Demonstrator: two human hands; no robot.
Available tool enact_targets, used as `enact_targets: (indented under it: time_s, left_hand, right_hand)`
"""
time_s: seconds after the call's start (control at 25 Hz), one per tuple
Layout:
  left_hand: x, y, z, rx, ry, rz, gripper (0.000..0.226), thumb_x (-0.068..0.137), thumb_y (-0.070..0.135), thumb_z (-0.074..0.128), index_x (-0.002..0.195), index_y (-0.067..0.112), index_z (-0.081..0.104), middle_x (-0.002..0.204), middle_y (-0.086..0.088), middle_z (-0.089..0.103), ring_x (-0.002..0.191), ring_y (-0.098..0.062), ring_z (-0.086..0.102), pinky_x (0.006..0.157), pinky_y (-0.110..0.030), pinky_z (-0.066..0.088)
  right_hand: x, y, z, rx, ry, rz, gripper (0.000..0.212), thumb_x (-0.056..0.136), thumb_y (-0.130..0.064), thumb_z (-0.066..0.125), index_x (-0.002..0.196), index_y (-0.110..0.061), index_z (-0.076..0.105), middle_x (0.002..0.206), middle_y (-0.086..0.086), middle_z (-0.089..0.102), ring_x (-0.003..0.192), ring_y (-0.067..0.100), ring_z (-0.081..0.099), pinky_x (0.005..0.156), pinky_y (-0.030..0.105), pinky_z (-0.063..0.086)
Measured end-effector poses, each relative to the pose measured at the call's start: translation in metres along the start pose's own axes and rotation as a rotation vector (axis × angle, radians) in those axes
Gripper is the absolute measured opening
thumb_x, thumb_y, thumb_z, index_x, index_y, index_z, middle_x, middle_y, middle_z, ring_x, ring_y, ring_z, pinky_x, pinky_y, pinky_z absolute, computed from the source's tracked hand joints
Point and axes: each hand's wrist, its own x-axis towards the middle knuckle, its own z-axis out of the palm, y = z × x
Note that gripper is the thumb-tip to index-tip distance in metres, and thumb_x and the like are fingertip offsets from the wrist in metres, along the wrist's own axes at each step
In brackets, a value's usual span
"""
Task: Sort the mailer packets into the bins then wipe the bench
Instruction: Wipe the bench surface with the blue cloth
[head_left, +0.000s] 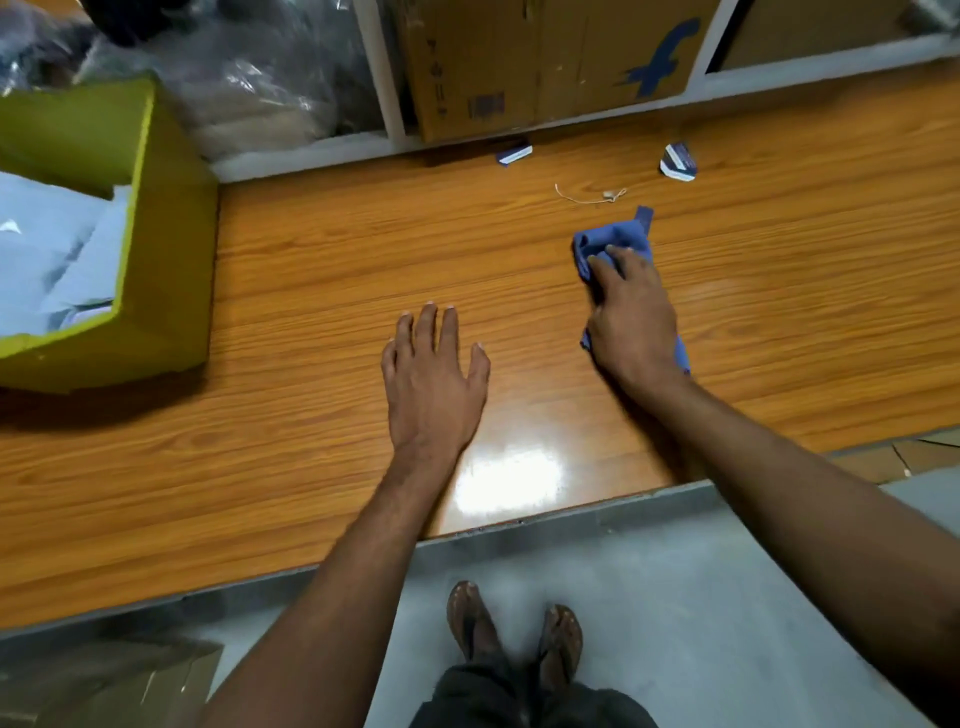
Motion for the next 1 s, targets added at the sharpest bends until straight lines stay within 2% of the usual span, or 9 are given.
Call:
enact_targets:
  time_s: [0.16,0.24,0.32,0.44,0.52,0.68,0.72,0.88,1.0]
  left_hand:
    - [0.002,0.0,0.0,0.023,-0.017,0.029,0.057,0.105,0.045,0.037,0.152,0.015,0.046,0.161,-0.01,0.04,0.149,-0.035,0.033,0.118,-0.051,0.03]
    - [0.004,0.001,0.001,0.027,-0.019,0.037,0.057,0.106,0.044,0.037,0.153,0.014,0.045,0.162,-0.011,0.039,0.15,-0.036,0.032,0.118,-0.051,0.03]
    - [0.005,0.0,0.002,0.033,-0.036,0.057,0.057,0.107,0.043,0.036,0.155,0.013,0.041,0.164,-0.012,0.036,0.152,-0.036,0.028,0.12,-0.052,0.026]
    - [0.005,0.004,0.004,0.039,-0.079,0.115,0.056,0.109,0.038,0.033,0.158,0.01,0.036,0.166,-0.014,0.03,0.154,-0.038,0.024,0.123,-0.053,0.023]
    - [0.009,0.005,0.003,0.043,-0.094,0.155,0.057,0.108,0.035,0.029,0.158,0.007,0.035,0.166,-0.016,0.029,0.154,-0.04,0.022,0.123,-0.054,0.024]
    - [0.019,0.009,0.003,0.058,-0.074,0.136,0.061,0.103,0.037,0.029,0.159,0.014,0.034,0.167,-0.011,0.03,0.153,-0.038,0.025,0.121,-0.053,0.025]
    - [0.018,0.008,0.004,0.062,-0.063,0.138,0.059,0.104,0.037,0.031,0.159,0.015,0.034,0.166,-0.01,0.03,0.152,-0.038,0.025,0.121,-0.053,0.025]
    - [0.017,0.008,0.004,0.041,-0.045,0.131,0.058,0.105,0.039,0.033,0.158,0.016,0.036,0.166,-0.009,0.031,0.152,-0.036,0.026,0.12,-0.054,0.023]
    - [0.016,0.009,0.004,0.045,-0.065,0.123,0.057,0.106,0.039,0.032,0.157,0.015,0.037,0.166,-0.009,0.032,0.152,-0.037,0.027,0.121,-0.054,0.024]
  right_hand:
    - [-0.088,-0.063,0.006,0.016,-0.17,-0.272,0.063,0.074,-0.015,0.054,0.136,-0.005,0.058,0.144,0.018,0.05,0.135,0.035,0.044,0.108,0.04,0.041]
    - [-0.092,-0.054,0.003,0.02,-0.209,-0.314,0.066,0.074,-0.014,0.059,0.139,-0.007,0.056,0.146,0.016,0.049,0.138,0.033,0.042,0.108,0.04,0.04]
    - [-0.051,-0.02,0.001,-0.009,-0.099,-0.132,0.072,0.066,-0.016,0.061,0.138,-0.007,0.056,0.145,0.014,0.051,0.134,0.033,0.045,0.104,0.04,0.043]
    - [-0.001,0.025,-0.017,-0.031,0.027,0.152,0.063,0.071,-0.014,0.05,0.132,-0.008,0.06,0.141,0.014,0.055,0.127,0.034,0.048,0.106,0.04,0.042]
    - [-0.025,0.002,-0.015,-0.021,0.006,0.129,0.059,0.069,-0.016,0.048,0.126,-0.009,0.063,0.135,0.013,0.058,0.12,0.03,0.047,0.099,0.04,0.045]
    - [-0.078,-0.049,-0.004,-0.036,-0.174,-0.287,0.068,0.072,-0.022,0.044,0.138,-0.011,0.058,0.14,0.011,0.053,0.125,0.028,0.046,0.099,0.037,0.042]
    - [-0.064,-0.039,-0.003,-0.059,-0.145,-0.284,0.068,0.073,-0.022,0.044,0.138,-0.01,0.057,0.14,0.011,0.053,0.126,0.029,0.046,0.1,0.036,0.041]
    - [0.007,0.038,-0.019,-0.118,0.02,0.077,0.068,0.071,-0.023,0.041,0.135,-0.007,0.058,0.142,0.016,0.054,0.125,0.038,0.05,0.107,0.039,0.039]
    - [-0.032,-0.008,-0.007,-0.068,-0.092,-0.027,0.069,0.064,-0.021,0.055,0.131,-0.008,0.061,0.139,0.016,0.056,0.12,0.037,0.05,0.099,0.04,0.045]
